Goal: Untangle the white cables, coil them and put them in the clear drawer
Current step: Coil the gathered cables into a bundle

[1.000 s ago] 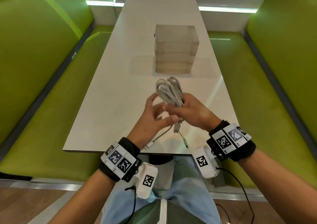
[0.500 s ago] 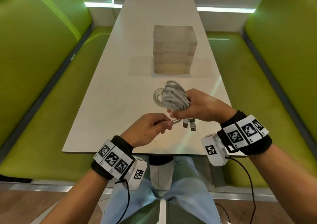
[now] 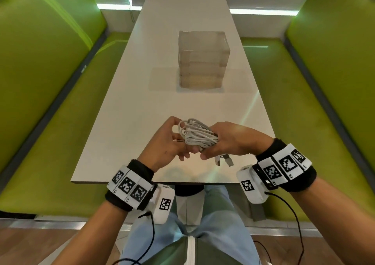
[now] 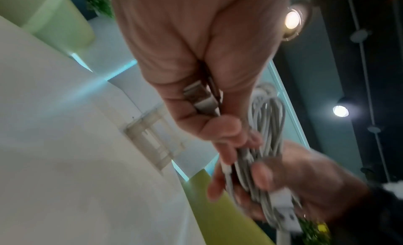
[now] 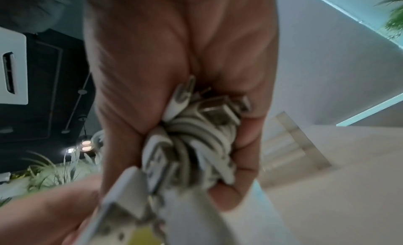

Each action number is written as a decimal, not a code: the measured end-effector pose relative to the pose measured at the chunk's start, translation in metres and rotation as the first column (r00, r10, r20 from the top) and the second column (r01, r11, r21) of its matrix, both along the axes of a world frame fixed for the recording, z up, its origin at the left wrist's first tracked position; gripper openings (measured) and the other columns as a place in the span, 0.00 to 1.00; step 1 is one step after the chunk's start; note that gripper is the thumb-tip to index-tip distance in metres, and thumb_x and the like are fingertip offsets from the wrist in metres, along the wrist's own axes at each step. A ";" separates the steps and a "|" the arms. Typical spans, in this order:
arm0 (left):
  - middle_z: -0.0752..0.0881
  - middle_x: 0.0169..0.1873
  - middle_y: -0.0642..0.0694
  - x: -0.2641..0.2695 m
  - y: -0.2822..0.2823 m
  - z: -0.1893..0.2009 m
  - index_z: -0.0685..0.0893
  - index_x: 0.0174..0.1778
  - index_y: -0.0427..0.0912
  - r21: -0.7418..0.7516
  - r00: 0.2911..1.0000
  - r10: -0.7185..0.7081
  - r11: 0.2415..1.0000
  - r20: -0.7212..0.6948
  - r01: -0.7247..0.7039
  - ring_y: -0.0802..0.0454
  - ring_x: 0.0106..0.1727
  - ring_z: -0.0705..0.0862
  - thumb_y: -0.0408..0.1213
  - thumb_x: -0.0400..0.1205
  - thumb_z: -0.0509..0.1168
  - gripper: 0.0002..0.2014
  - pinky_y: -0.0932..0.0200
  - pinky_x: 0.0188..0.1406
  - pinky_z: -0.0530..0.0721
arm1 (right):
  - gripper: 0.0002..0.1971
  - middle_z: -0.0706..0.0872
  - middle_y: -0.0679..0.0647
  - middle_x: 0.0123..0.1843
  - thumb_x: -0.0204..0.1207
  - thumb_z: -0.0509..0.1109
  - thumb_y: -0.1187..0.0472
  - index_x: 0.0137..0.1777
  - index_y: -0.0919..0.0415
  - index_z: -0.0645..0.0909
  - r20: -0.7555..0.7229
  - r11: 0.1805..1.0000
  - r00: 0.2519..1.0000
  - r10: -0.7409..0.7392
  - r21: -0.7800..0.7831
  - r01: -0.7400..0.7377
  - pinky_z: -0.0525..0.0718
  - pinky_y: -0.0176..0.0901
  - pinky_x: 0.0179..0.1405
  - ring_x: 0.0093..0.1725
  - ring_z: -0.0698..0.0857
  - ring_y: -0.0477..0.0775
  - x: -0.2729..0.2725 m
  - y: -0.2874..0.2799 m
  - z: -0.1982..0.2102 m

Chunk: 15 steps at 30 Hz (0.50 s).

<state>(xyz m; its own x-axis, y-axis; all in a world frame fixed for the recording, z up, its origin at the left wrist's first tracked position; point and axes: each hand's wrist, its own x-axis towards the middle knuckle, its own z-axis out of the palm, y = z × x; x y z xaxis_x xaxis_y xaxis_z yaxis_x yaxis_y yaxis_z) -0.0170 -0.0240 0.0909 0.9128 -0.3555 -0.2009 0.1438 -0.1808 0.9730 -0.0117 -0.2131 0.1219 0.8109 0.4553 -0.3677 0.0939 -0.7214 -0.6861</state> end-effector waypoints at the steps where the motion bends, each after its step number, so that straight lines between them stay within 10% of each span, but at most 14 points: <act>1: 0.85 0.33 0.36 0.002 0.001 0.004 0.74 0.54 0.33 0.000 1.000 0.014 1.000 -0.001 -0.014 0.47 0.23 0.82 0.19 0.68 0.75 0.23 0.57 0.21 0.80 | 0.09 0.83 0.49 0.31 0.67 0.79 0.55 0.41 0.57 0.83 -0.001 1.000 1.000 -0.017 0.020 0.017 0.78 0.37 0.27 0.27 0.79 0.46 0.000 0.001 -0.003; 8: 0.88 0.42 0.32 0.010 0.007 0.020 0.73 0.59 0.35 -0.061 1.000 0.009 0.998 0.021 -0.007 0.42 0.32 0.87 0.29 0.67 0.78 0.28 0.54 0.33 0.88 | 0.05 0.82 0.56 0.32 0.70 0.76 0.65 0.43 0.66 0.85 -0.110 0.905 0.973 -0.201 0.360 0.227 0.77 0.41 0.27 0.31 0.79 0.51 -0.007 0.006 -0.012; 15: 0.87 0.56 0.40 0.006 0.008 0.004 0.69 0.67 0.53 -0.265 0.988 0.125 0.953 -0.092 -0.145 0.43 0.60 0.86 0.62 0.49 0.82 0.52 0.49 0.58 0.85 | 0.02 0.81 0.54 0.32 0.73 0.71 0.70 0.40 0.65 0.83 -0.260 0.678 0.931 -0.255 0.638 0.364 0.77 0.39 0.34 0.34 0.79 0.49 -0.013 0.022 -0.023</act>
<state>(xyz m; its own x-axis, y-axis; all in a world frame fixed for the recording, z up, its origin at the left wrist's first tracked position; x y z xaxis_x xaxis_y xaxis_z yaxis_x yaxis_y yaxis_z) -0.0112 -0.0156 0.0953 0.9425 -0.2799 -0.1825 0.2212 0.1131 0.9686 -0.0245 -0.1913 0.0990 0.9161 0.3551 -0.1864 -0.1843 -0.0402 -0.9821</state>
